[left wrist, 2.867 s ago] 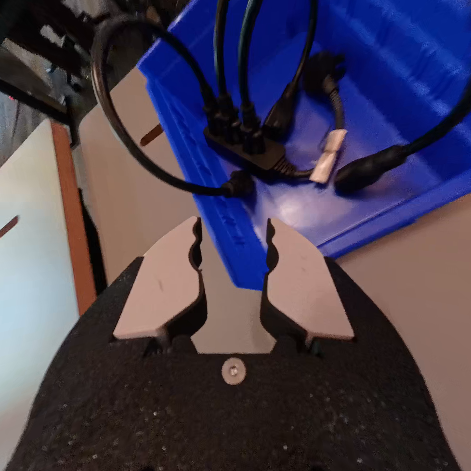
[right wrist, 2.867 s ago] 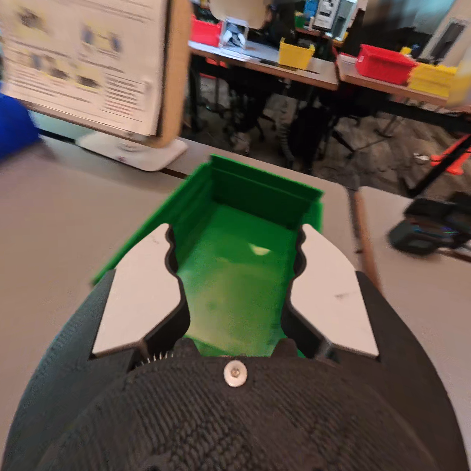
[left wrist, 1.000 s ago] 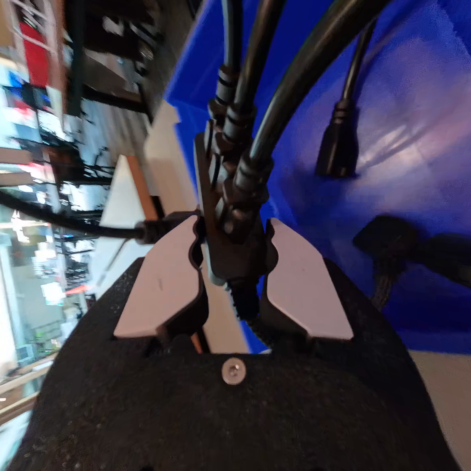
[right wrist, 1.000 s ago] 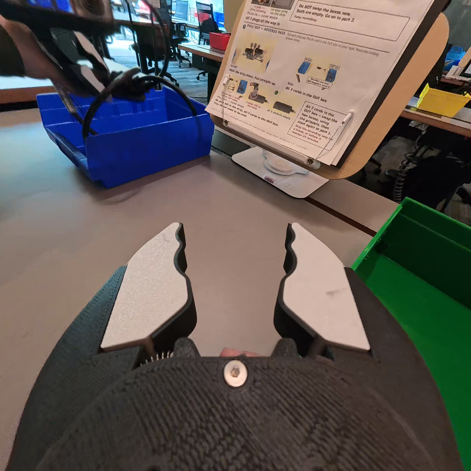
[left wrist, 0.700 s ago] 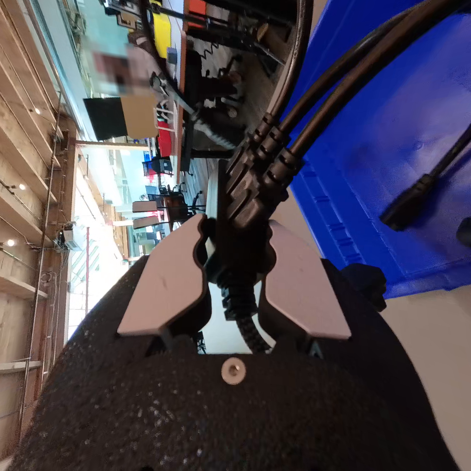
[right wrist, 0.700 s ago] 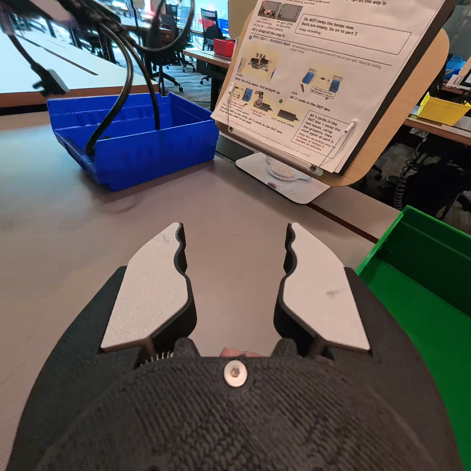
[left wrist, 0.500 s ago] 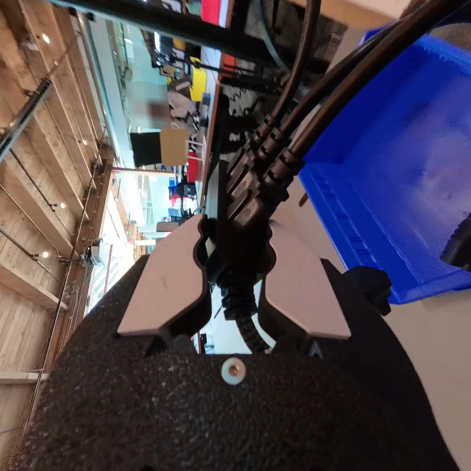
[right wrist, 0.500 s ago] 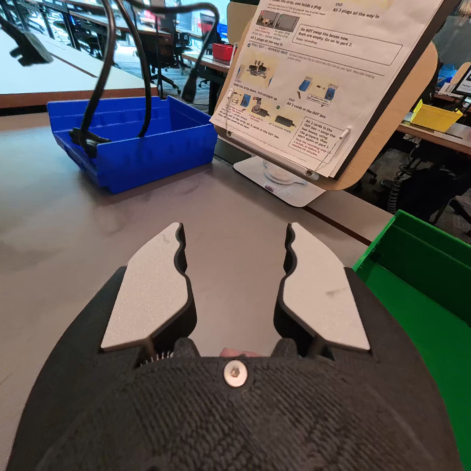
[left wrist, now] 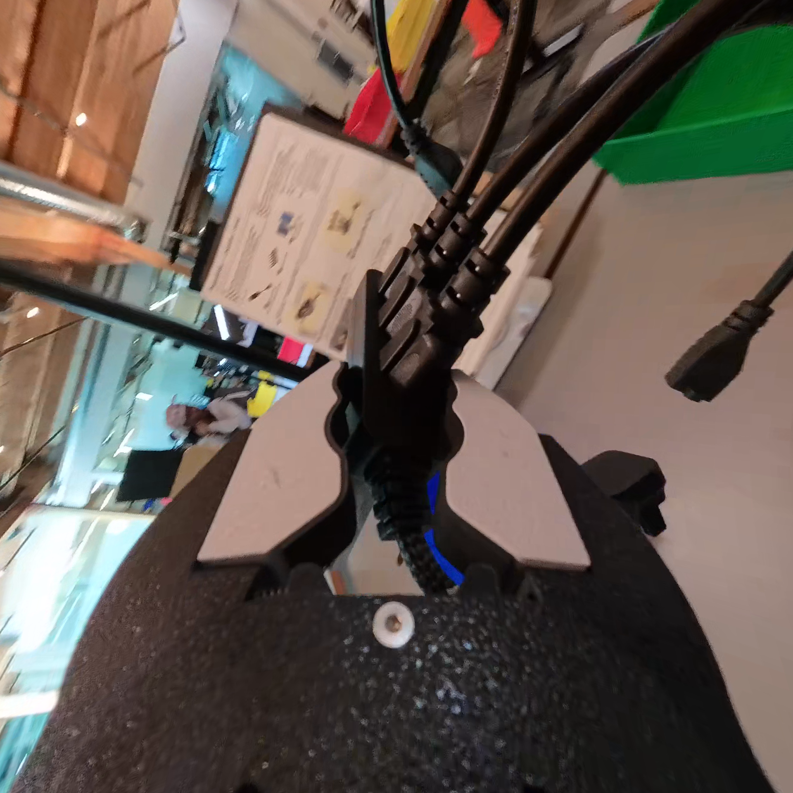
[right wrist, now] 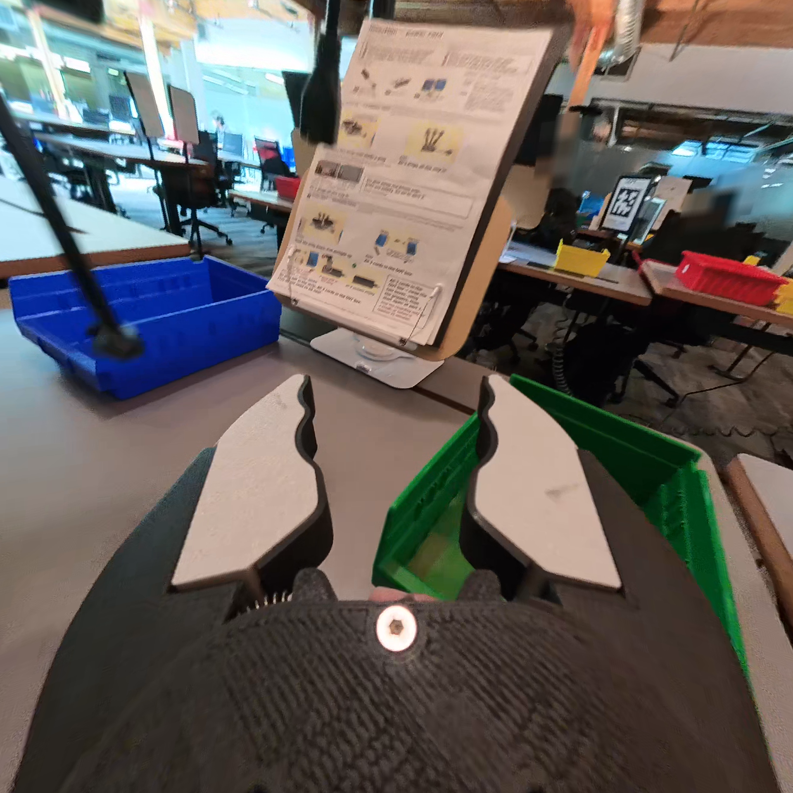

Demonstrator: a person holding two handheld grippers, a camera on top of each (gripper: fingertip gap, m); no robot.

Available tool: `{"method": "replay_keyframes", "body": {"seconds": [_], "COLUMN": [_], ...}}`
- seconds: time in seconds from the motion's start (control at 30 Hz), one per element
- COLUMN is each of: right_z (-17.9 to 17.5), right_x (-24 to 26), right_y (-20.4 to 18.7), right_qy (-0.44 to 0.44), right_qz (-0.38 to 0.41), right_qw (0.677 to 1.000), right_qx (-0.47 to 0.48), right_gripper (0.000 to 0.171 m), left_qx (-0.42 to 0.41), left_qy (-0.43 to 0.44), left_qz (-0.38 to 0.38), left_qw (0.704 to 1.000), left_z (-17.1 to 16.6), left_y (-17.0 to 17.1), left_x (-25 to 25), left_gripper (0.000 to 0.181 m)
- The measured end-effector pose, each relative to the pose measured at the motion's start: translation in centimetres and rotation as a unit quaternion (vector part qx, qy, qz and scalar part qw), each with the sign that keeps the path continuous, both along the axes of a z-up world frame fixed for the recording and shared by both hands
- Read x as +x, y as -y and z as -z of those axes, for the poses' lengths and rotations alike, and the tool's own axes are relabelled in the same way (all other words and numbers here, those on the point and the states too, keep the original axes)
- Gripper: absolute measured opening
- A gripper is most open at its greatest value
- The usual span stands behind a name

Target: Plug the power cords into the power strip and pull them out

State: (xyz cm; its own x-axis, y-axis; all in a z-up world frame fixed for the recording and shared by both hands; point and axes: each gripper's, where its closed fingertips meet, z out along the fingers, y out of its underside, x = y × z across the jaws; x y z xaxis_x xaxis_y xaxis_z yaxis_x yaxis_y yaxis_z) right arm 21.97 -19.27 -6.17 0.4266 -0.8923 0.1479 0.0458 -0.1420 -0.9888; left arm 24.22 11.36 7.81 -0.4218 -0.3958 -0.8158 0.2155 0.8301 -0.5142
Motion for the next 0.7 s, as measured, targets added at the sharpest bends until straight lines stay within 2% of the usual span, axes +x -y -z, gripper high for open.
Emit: {"method": "replay_keyframes", "body": {"seconds": [0.2, 0.27, 0.3, 0.37, 0.43, 0.5, 0.6, 0.7], "right_z": [-2.5, -2.6, -2.1, -1.7, -1.8, -1.9, -0.8, 1.0], "right_x": [-2.0, -3.1, -3.7, -4.8, -5.5, -6.1, -7.0, -7.1], "right_y": [1.5, 1.0, 0.5, -0.1, -0.3, -1.1, -3.4, -5.5], "right_qy": [0.062, 0.069, 0.062, 0.073, 0.086, 0.094, 0.077, 0.054], "right_qz": [-0.015, -0.049, -0.077, -0.109, -0.120, -0.145, -0.208, -0.240], "right_qw": [0.998, 0.996, 0.994, 0.988, 0.983, 0.979, 0.968, 0.954], "right_qx": [0.002, -0.021, -0.047, -0.087, -0.108, -0.110, -0.120, -0.169], "right_gripper": [0.074, 0.073, 0.066, 0.071, 0.071, 0.071, 0.070, 0.069], "left_qx": [0.078, 0.115, 0.130, 0.124, 0.080, 0.036, -0.021, -0.053], "left_qy": [-0.030, -0.036, -0.044, -0.081, -0.150, -0.240, -0.374, -0.455], "left_qz": [0.082, 0.104, 0.112, 0.134, 0.163, 0.198, 0.234, 0.254], "left_qw": [0.993, 0.987, 0.984, 0.980, 0.972, 0.950, 0.897, 0.852], "left_z": [7.9, 11.1, 12.6, 15.4, 18.2, 21.4, 26.7, 31.0], "left_y": [7.1, 9.0, 9.6, 10.5, 11.0, 11.0, 10.3, 9.6], "left_x": [-4.2, -5.7, -6.3, -6.9, -7.0, -6.7, -6.0, -5.5], "left_gripper": [0.040, 0.040, 0.040, 0.040, 0.040, 0.040, 0.040, 0.040]}}
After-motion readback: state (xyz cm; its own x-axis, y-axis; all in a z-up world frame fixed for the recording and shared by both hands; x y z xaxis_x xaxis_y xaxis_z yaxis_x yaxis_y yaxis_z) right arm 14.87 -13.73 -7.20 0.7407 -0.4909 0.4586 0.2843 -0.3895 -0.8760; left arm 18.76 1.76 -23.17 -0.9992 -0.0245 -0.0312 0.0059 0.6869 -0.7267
